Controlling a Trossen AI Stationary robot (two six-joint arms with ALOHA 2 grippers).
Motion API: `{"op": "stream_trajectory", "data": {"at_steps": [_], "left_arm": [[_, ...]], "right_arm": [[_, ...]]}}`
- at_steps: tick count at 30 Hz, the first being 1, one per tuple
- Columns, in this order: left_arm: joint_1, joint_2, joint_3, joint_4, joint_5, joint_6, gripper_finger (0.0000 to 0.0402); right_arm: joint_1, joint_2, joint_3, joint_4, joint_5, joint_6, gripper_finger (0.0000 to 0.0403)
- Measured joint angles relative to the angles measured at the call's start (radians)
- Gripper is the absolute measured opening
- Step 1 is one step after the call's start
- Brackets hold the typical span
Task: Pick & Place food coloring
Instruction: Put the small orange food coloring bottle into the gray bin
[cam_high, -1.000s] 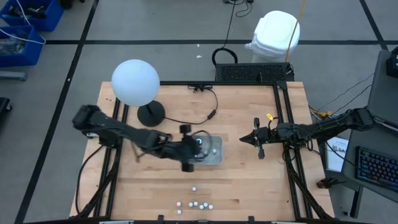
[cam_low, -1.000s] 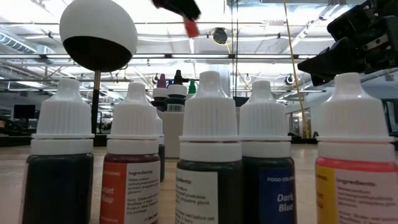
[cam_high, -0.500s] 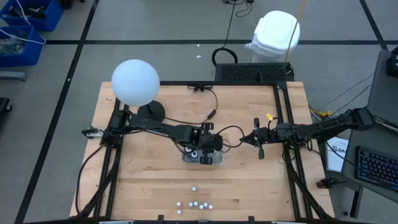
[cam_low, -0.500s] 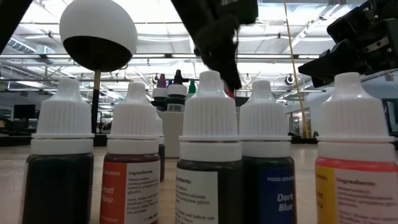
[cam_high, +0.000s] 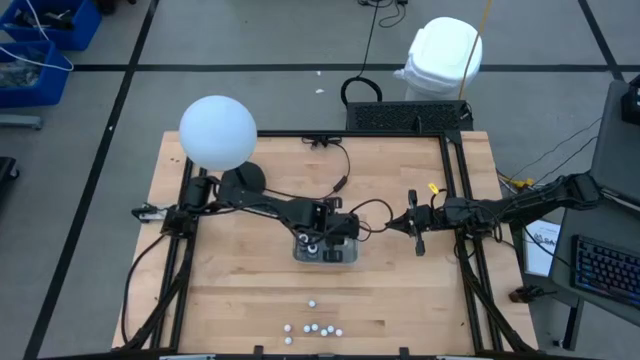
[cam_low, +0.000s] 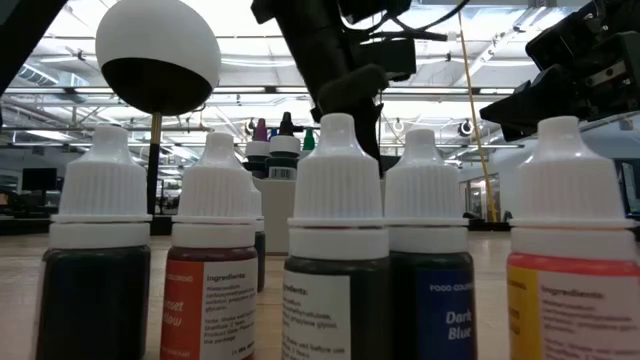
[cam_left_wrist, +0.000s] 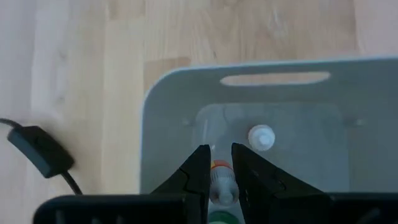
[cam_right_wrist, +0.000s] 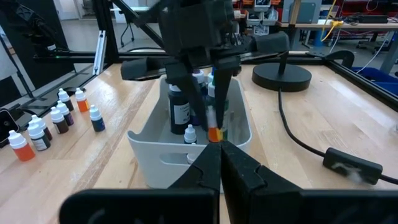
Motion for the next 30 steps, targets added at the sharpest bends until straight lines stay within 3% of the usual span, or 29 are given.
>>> {"op": "stream_trajectory", "data": {"at_steps": [11, 23, 30], "left_arm": [[0.001, 0.078, -0.001, 0.008, 0.023, -0.015, 0.0062], [0.004, 0.079, -0.001, 0.014, 0.020, -0.007, 0.0065], [0.005, 0.079, -0.001, 0.013, 0.020, -0.006, 0.0118]], "right_arm": [[0.000, 0.000, 0.000, -0.004, 0.000, 0.001, 0.0000], [0.000, 0.000, 0.000, -0.003, 0.000, 0.000, 0.0000], [0.000, 0.000, 0.000, -0.003, 0.000, 0.000, 0.0000]]}}
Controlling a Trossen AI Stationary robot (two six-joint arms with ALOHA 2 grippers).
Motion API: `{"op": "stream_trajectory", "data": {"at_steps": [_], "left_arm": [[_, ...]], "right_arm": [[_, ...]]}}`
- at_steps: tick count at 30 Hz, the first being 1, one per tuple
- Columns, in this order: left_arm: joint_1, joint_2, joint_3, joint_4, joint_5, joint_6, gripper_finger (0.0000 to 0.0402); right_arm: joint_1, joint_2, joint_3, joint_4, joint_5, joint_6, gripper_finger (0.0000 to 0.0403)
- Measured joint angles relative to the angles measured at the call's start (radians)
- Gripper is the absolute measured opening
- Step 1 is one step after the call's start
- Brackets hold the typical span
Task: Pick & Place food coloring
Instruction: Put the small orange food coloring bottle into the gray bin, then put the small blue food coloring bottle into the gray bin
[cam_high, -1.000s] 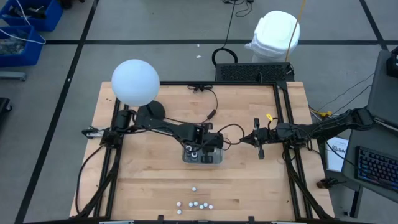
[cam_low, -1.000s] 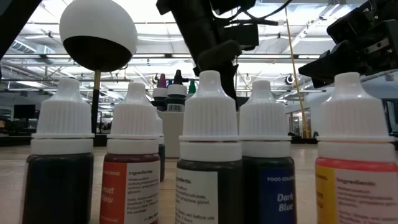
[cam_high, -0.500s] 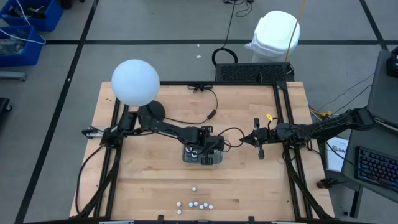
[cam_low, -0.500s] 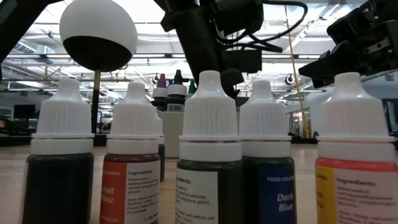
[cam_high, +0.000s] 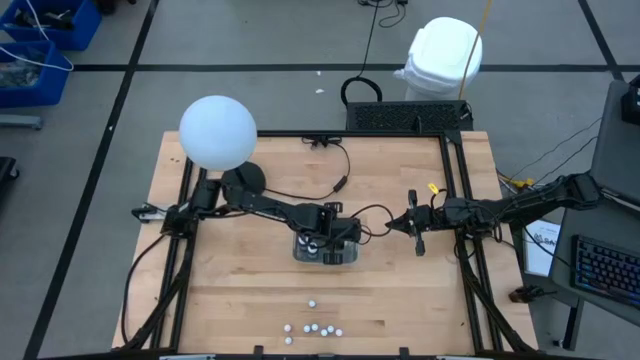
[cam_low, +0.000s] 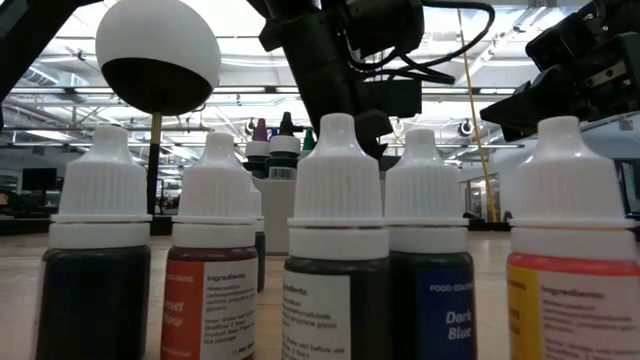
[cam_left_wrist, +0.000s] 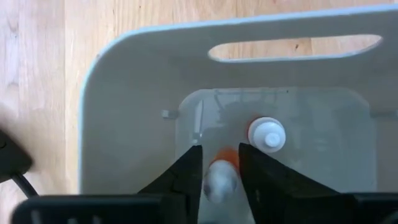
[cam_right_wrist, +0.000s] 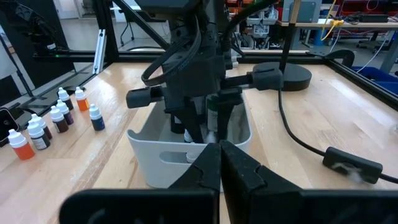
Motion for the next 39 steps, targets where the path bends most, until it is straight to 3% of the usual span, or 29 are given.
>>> {"op": "stream_trajectory", "data": {"at_steps": [11, 18, 24, 27, 31, 36, 39], "left_arm": [[-0.004, -0.051, 0.001, -0.032, 0.000, 0.032, 0.0173], [-0.041, -0.218, 0.001, -0.098, -0.002, -0.005, 0.0175], [-0.102, -0.417, 0.001, -0.275, -0.025, -0.088, 0.0173], [-0.158, -0.520, 0.001, -0.382, -0.113, -0.102, 0.0151], [-0.241, -0.671, -0.048, -0.472, -0.226, -0.121, 0.0093], [-0.333, -0.910, -0.270, -0.355, -0.237, -0.148, 0.0019], [-0.378, -1.080, -0.476, -0.181, -0.214, -0.111, 0.0007]], "right_arm": [[0.000, 0.000, 0.000, -0.001, 0.000, 0.000, 0.0000], [0.000, 0.000, 0.000, -0.004, 0.000, 0.000, 0.0000], [0.000, 0.000, 0.000, -0.004, 0.000, 0.000, 0.0000], [0.000, 0.000, 0.000, -0.003, 0.000, 0.000, 0.0000], [0.000, 0.000, 0.000, 0.004, 0.000, 0.001, 0.0000], [0.000, 0.000, 0.000, 0.009, 0.000, -0.001, 0.0000], [0.000, 0.000, 0.000, 0.012, 0.000, -0.004, 0.0000]]}}
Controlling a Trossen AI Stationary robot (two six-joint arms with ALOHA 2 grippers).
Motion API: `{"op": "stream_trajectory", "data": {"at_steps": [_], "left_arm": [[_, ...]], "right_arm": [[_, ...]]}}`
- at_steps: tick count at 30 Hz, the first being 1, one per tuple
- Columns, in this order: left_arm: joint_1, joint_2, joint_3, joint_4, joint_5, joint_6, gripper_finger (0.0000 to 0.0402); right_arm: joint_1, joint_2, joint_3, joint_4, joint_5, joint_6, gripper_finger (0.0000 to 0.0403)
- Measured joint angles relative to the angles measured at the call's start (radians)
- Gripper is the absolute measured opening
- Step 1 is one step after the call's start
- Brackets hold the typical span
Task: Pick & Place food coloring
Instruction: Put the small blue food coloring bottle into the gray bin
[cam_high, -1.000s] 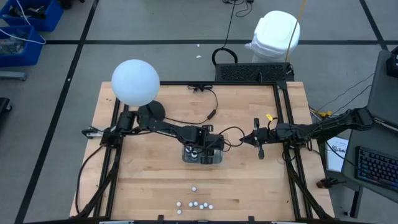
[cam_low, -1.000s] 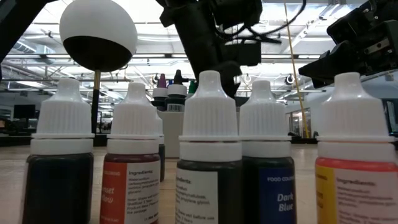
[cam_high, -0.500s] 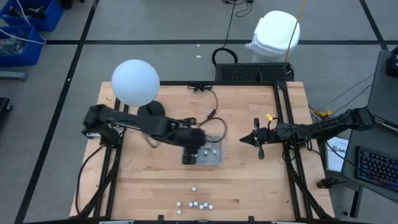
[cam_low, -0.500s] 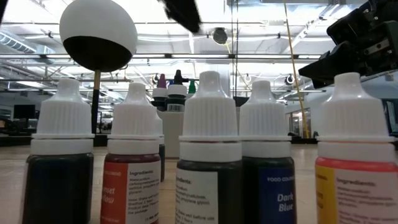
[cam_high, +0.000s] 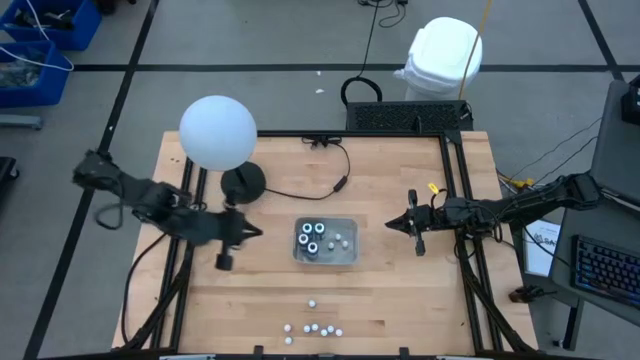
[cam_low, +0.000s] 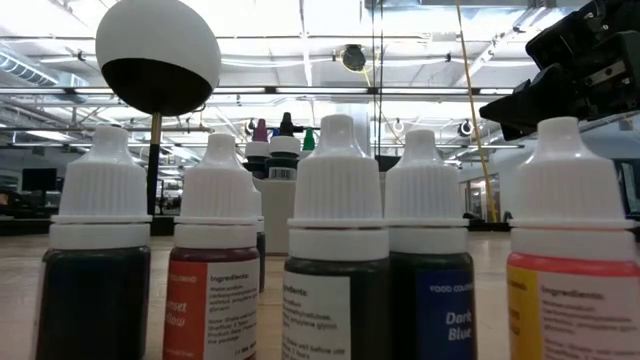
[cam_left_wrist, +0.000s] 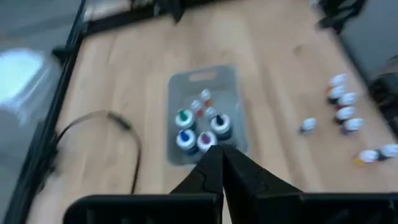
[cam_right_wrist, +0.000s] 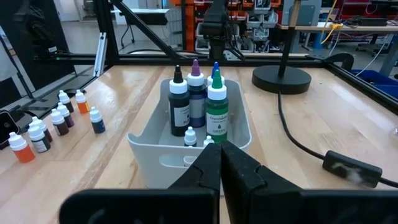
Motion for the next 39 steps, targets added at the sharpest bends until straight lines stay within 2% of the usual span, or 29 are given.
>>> {"op": "stream_trajectory", "data": {"at_steps": [7, 9, 13, 17, 20, 25, 33, 39], "left_arm": [[-0.031, -0.303, -0.507, 0.503, -0.039, 0.108, 0.0005], [-0.021, -0.361, -0.614, 0.572, -0.060, 0.145, 0.0006], [-0.017, -0.512, -0.767, 0.695, -0.056, 0.241, 0.0004], [-0.004, -0.682, -0.892, 0.843, -0.038, 0.262, 0.0003], [0.028, -0.744, -0.981, 0.950, -0.004, 0.244, 0.0004], [0.072, -0.758, -1.101, 1.122, 0.065, 0.255, 0.0003], [0.146, -0.758, -1.171, 1.167, 0.104, 0.202, 0.0002], [0.200, -0.758, -1.171, 1.176, 0.347, 0.143, 0.0002]], "right_arm": [[0.000, 0.000, 0.000, 0.001, 0.000, -0.013, 0.0000], [0.000, 0.000, 0.000, 0.001, 0.000, -0.012, 0.0000], [0.000, 0.000, 0.000, 0.000, 0.000, -0.011, 0.0000], [0.000, 0.000, 0.000, 0.001, 0.000, -0.012, 0.0000], [0.000, 0.000, 0.000, 0.012, 0.000, -0.021, 0.0000], [0.000, 0.000, 0.000, 0.026, 0.000, -0.023, 0.0000], [0.000, 0.000, 0.000, 0.023, 0.000, -0.020, 0.0000], [0.000, 0.000, 0.000, 0.023, 0.000, -0.023, 0.0000]]}}
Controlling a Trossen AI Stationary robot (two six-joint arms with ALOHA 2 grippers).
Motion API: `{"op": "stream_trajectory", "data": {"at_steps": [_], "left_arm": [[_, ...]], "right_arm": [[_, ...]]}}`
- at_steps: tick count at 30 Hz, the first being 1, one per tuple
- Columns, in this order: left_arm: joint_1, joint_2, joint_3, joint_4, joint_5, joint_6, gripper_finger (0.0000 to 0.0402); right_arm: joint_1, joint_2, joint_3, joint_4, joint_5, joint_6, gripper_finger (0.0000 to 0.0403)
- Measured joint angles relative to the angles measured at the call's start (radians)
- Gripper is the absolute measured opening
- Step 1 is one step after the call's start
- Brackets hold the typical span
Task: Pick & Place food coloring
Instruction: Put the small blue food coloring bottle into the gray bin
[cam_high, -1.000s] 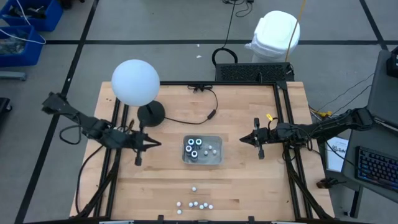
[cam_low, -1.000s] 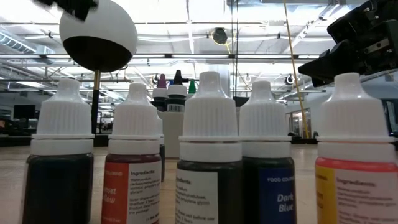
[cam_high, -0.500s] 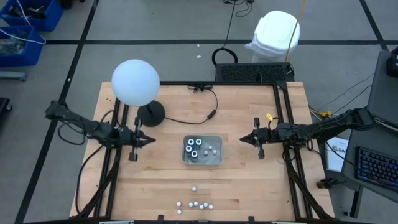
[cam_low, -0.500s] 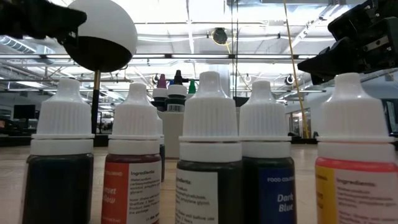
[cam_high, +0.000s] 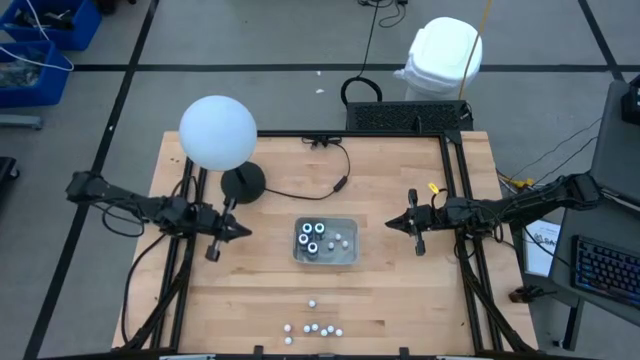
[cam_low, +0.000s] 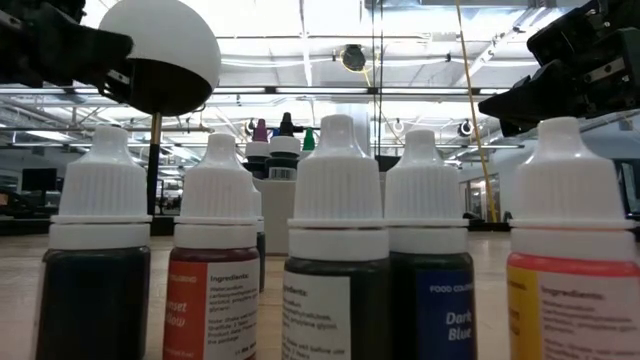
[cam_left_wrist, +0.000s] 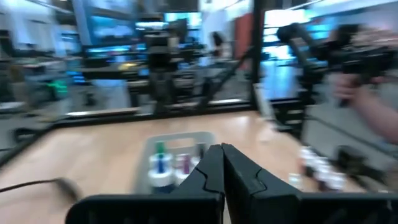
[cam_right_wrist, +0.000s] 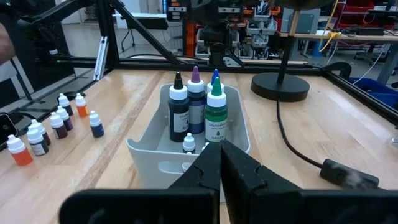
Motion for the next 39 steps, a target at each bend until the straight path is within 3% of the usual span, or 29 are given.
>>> {"op": "stream_trajectory", "data": {"at_steps": [3, 13, 16, 19, 27, 33, 39], "left_arm": [[0.030, 0.000, 0.000, -0.001, 0.088, -0.005, 0.0002], [0.062, 0.000, 0.000, 0.022, 0.064, 0.038, 0.0002], [0.049, 0.000, 0.000, 0.019, 0.013, 0.038, 0.0001], [0.041, 0.000, 0.000, 0.011, -0.032, 0.022, 0.0008], [0.035, 0.000, 0.000, -0.048, -0.036, -0.041, 0.0025], [0.035, 0.000, 0.000, -0.089, -0.037, -0.035, 0.0012], [0.035, 0.000, 0.000, -0.086, -0.037, -0.035, 0.0004]], "right_arm": [[0.000, 0.000, 0.000, 0.000, 0.000, -0.003, 0.0000], [0.000, 0.000, 0.000, -0.001, 0.000, -0.004, 0.0000], [0.000, 0.000, 0.000, -0.002, 0.000, -0.004, 0.0000], [0.000, 0.000, 0.000, -0.010, 0.000, -0.004, 0.0000], [0.000, 0.014, 0.030, -0.020, 0.008, 0.002, 0.0000], [0.000, 0.155, 0.245, -0.252, 0.030, 0.053, 0.0000], [0.040, 0.482, 0.604, -0.508, 0.029, 0.055, 0.0000]]}}
